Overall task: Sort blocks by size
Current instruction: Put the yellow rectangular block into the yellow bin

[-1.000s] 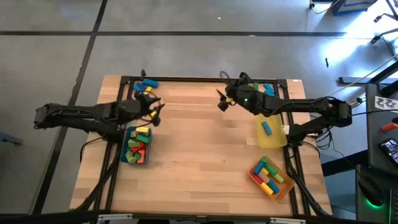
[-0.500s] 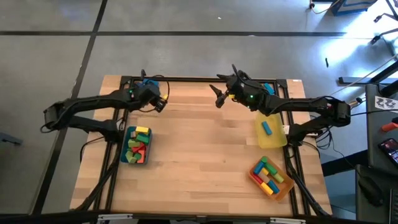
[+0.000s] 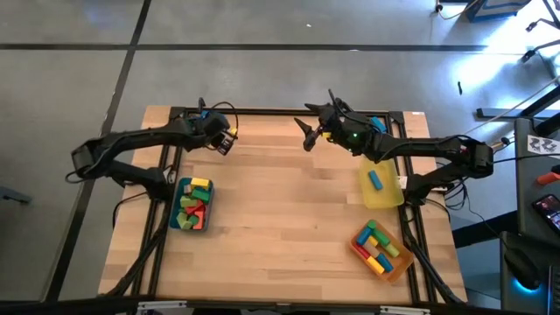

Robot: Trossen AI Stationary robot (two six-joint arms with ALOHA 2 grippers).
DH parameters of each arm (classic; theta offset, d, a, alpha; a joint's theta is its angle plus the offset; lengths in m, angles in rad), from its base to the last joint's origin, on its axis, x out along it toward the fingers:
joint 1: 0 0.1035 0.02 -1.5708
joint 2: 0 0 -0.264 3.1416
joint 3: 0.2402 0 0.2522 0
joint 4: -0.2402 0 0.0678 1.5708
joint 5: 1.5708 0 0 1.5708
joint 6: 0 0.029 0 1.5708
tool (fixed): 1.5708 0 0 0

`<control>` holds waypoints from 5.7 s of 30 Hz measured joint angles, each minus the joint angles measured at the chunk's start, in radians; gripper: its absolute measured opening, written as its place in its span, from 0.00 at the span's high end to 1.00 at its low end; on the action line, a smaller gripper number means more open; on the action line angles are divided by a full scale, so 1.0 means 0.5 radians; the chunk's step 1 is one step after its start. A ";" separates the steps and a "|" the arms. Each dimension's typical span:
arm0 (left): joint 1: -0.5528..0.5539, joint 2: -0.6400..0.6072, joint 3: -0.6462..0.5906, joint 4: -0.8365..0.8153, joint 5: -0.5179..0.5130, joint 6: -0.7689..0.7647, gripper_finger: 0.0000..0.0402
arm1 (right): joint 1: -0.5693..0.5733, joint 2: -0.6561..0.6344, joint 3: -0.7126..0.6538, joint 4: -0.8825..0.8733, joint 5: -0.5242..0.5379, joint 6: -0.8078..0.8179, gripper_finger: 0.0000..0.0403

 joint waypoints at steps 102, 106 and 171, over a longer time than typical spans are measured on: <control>0.293 1.181 0.603 -0.308 0.094 0.626 0.99 | 0.000 0.002 0.002 0.099 0.051 -0.511 0.32; 0.103 1.141 0.598 -0.314 0.157 0.583 0.99 | 0.000 0.002 0.002 0.061 0.052 -0.511 0.32; 0.084 0.521 -0.215 0.532 0.876 0.523 0.56 | 0.001 0.002 0.002 0.044 0.052 -0.511 0.32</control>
